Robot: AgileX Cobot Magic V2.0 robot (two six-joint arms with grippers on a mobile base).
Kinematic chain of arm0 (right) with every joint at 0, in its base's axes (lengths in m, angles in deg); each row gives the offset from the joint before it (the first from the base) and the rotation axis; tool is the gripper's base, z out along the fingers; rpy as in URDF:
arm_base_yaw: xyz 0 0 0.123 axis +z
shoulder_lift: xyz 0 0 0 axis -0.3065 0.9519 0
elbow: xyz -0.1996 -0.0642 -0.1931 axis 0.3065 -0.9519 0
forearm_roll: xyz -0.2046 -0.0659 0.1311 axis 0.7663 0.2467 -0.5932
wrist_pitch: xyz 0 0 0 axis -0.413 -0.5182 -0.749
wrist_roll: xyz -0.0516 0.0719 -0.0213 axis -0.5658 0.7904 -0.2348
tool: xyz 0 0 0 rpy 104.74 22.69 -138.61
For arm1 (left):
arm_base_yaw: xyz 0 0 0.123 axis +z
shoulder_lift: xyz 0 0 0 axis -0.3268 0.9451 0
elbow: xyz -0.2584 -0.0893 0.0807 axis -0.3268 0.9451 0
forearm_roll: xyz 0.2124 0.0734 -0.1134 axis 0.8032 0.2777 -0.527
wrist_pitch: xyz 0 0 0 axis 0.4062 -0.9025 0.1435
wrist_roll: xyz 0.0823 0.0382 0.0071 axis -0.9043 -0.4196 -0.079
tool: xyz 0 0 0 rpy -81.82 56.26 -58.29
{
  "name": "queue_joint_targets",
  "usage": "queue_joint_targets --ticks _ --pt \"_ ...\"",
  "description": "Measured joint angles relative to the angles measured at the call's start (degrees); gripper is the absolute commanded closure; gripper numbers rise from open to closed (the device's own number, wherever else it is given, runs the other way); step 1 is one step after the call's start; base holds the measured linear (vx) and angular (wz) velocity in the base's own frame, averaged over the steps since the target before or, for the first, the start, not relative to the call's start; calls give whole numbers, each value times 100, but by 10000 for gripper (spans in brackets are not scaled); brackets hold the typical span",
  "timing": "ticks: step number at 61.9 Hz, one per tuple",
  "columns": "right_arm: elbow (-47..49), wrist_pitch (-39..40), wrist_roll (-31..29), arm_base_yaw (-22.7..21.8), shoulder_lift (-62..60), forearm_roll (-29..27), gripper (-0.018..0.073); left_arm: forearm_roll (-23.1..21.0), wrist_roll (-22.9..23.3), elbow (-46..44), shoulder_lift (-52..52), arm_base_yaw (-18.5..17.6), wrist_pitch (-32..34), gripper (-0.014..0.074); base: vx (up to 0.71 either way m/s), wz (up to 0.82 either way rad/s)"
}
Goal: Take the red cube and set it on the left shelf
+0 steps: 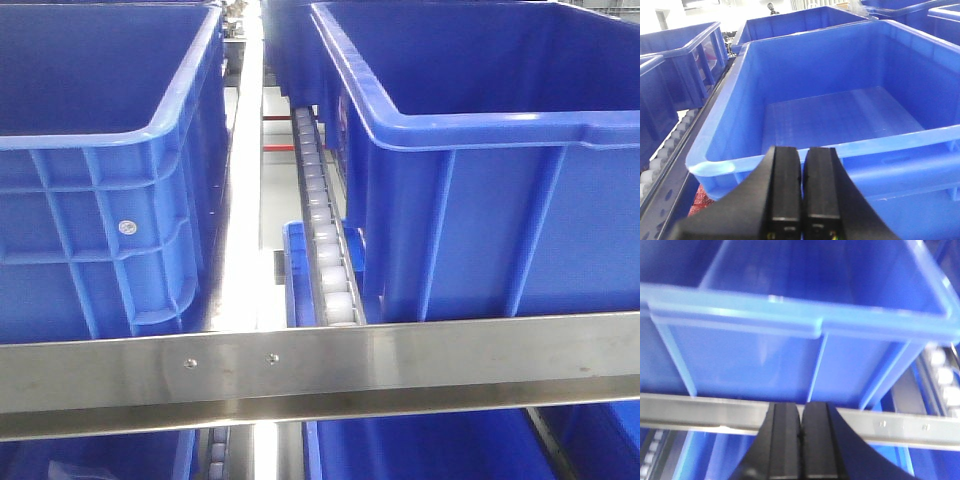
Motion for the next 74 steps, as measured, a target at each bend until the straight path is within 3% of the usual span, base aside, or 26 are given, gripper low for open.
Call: queue_joint_targets --ticks 31,74 --pt "0 -99 0 -72 -56 0 503 0 0 0 0 0 0 491 0 0" --pt "-1078 4 0 -84 -1923 -78 503 0 0 0 0 0 0 491 0 0"
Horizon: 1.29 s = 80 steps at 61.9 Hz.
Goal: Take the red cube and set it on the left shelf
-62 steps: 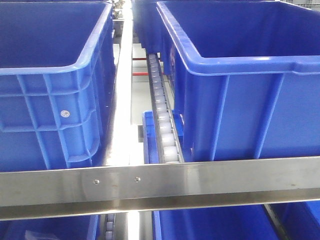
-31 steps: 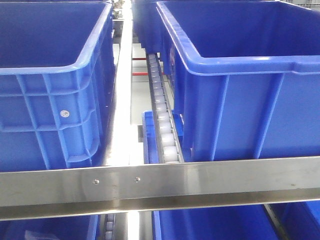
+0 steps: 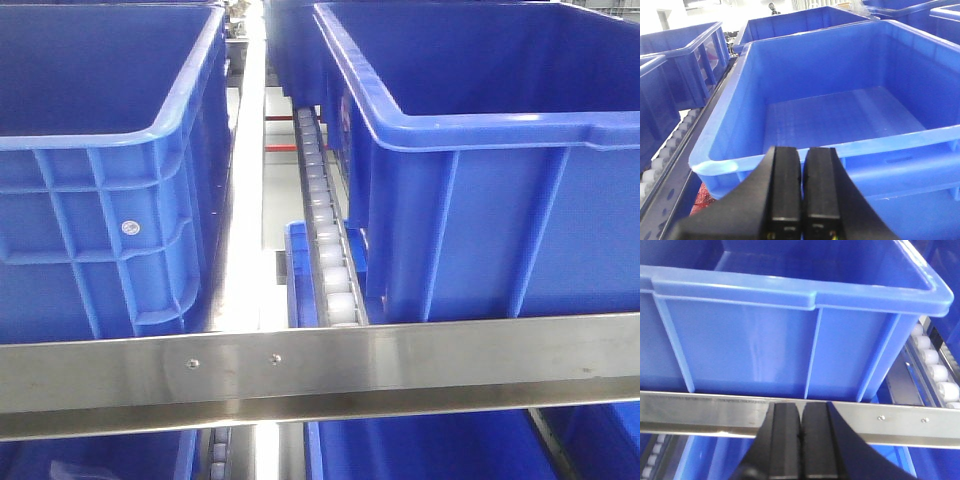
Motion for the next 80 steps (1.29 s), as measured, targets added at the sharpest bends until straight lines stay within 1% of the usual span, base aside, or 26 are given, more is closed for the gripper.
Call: queue_joint_targets --ticks 14,33,37,48,65,80 --pt "-83 241 0 0 -87 -21 503 0 0 0 0 0 0 491 0 0" --pt "-83 289 0 0 -87 -21 503 0 0 0 0 0 0 491 0 0" --pt "-83 292 0 0 -87 -82 503 0 0 0 0 0 0 491 0 0" --pt "-83 304 0 0 -87 -476 503 0 0 0 0 0 0 491 0 0" --pt "-83 314 -118 0 -87 -612 503 0 0 0 0 0 0 491 0 0" --pt "-83 314 -144 0 -87 -625 503 0 0 0 0 0 0 491 0 0"
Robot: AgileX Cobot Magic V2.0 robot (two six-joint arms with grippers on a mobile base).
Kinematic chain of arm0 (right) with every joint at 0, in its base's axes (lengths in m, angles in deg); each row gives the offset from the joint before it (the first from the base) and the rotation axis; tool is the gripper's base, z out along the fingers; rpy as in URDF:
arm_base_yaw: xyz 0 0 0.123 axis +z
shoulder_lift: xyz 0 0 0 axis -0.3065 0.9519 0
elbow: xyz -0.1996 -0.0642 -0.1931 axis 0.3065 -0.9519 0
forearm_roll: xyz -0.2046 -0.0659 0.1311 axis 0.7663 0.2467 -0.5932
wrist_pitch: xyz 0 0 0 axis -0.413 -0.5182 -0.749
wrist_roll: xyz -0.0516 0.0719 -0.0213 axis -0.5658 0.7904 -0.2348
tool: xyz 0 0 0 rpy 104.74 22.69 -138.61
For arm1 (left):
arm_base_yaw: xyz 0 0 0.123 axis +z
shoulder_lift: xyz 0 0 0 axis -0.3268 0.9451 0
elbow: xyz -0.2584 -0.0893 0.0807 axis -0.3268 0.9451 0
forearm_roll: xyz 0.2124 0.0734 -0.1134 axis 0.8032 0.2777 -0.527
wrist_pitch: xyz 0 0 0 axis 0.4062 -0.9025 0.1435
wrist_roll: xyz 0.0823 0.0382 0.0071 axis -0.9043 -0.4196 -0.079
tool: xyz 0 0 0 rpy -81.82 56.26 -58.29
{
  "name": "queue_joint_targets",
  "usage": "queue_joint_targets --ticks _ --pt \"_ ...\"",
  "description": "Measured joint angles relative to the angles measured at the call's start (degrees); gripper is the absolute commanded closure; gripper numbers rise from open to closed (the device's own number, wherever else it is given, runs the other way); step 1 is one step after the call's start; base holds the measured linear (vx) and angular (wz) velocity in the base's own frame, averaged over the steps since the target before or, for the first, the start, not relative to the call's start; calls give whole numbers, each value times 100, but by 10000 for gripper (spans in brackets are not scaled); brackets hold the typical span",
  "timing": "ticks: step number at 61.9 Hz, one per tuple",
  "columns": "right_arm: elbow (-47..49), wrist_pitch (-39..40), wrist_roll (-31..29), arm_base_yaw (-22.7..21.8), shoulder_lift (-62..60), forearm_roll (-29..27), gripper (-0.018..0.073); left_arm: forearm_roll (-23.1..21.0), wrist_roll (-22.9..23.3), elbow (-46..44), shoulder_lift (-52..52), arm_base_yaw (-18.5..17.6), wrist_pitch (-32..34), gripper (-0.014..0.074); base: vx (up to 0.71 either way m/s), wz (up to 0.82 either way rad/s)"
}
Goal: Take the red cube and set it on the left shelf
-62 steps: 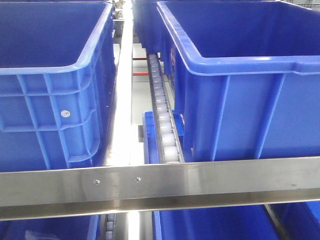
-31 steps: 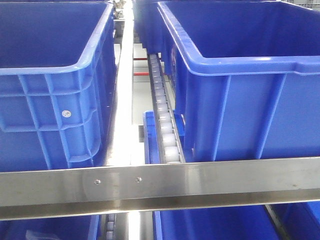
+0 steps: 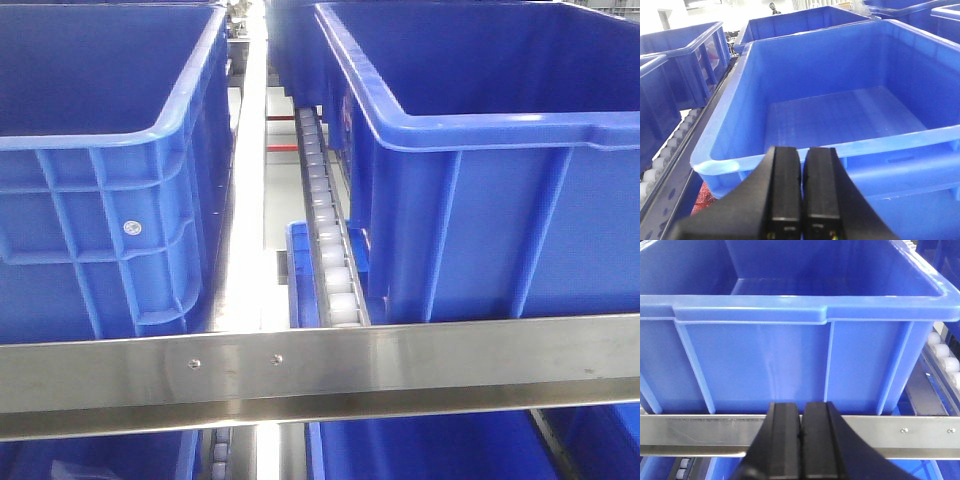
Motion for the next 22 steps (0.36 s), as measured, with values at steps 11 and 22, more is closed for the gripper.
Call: queue_joint_targets --ticks 11,22 --pt "0 2 1 0 0 0 503 0 0 0 0 0 0 491 0 0" --pt "0 2 1 0 0 -9 503 0 0 0 0 0 0 491 0 0"
